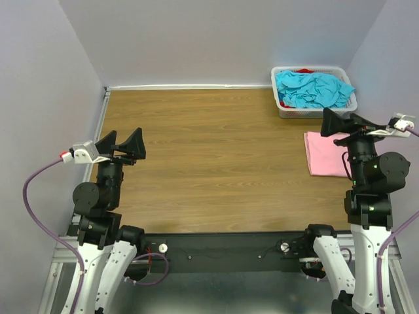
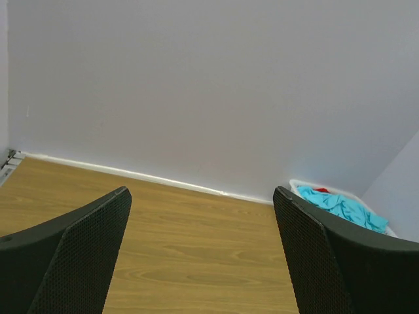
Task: Fold and stack the t-shirts
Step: Grab the tshirt from the pile
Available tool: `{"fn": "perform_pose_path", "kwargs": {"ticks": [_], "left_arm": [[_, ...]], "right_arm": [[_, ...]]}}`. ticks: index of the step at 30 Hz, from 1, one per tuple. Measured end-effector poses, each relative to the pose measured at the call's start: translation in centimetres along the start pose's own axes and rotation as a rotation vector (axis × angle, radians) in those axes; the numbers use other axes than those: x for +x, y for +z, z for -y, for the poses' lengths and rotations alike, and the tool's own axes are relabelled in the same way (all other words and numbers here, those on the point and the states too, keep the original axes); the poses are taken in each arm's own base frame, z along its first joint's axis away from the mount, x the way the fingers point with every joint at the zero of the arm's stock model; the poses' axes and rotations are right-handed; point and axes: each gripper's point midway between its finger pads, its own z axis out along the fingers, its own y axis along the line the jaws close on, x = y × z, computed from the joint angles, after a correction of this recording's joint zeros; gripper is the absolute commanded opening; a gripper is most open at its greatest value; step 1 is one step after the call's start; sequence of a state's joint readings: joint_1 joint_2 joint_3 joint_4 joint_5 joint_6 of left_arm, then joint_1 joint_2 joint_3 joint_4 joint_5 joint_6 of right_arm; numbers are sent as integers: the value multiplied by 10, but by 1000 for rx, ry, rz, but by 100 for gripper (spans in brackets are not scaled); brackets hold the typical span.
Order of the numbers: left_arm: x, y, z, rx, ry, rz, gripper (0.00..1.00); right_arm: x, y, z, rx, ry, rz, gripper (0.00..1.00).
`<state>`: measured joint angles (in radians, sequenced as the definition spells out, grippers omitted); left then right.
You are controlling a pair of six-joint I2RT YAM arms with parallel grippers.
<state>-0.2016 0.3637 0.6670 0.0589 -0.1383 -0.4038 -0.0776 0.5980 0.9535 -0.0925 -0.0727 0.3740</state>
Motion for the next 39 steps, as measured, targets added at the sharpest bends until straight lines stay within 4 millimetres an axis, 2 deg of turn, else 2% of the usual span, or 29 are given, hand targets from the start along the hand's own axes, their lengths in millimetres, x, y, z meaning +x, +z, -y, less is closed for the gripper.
{"fn": "perform_pose_path", "kwargs": {"ticks": [6, 9, 11, 14, 20, 23, 26, 27, 28, 30, 33, 36, 39], "left_arm": [[8, 4, -4, -14, 24, -28, 97], [14, 9, -7, -20, 51, -41, 97], [19, 14, -8, -21, 68, -46, 97], [31, 21, -13, -26, 91, -62, 97], [64, 22, -25, -42, 114, -118, 97], [80, 17, -32, -48, 117, -145, 97], [87, 15, -32, -43, 120, -160, 97], [87, 15, -30, -36, 122, -159, 97], [86, 15, -28, -30, 123, -155, 97], [84, 16, -26, -21, 125, -146, 97], [83, 17, -24, -15, 132, -139, 97], [82, 18, -23, -11, 136, -133, 97], [85, 20, -23, -9, 138, -141, 97]], "right_arm": [[11, 6, 5, 17, -28, -36, 100], [23, 19, 17, 63, -39, -65, 100], [39, 34, 29, 106, -45, -100, 100], [73, 59, 50, 170, -57, -180, 100], [172, 107, 102, 307, -76, -403, 100], [209, 143, 122, 348, -82, -472, 92], [242, 178, 138, 375, -89, -516, 89], [254, 194, 144, 378, -92, -530, 83], [260, 201, 147, 379, -96, -536, 81], [275, 228, 155, 376, -106, -534, 71], [289, 257, 164, 373, -111, -525, 66], [300, 276, 172, 375, -111, -516, 62], [314, 286, 178, 376, -109, -520, 59]]}}
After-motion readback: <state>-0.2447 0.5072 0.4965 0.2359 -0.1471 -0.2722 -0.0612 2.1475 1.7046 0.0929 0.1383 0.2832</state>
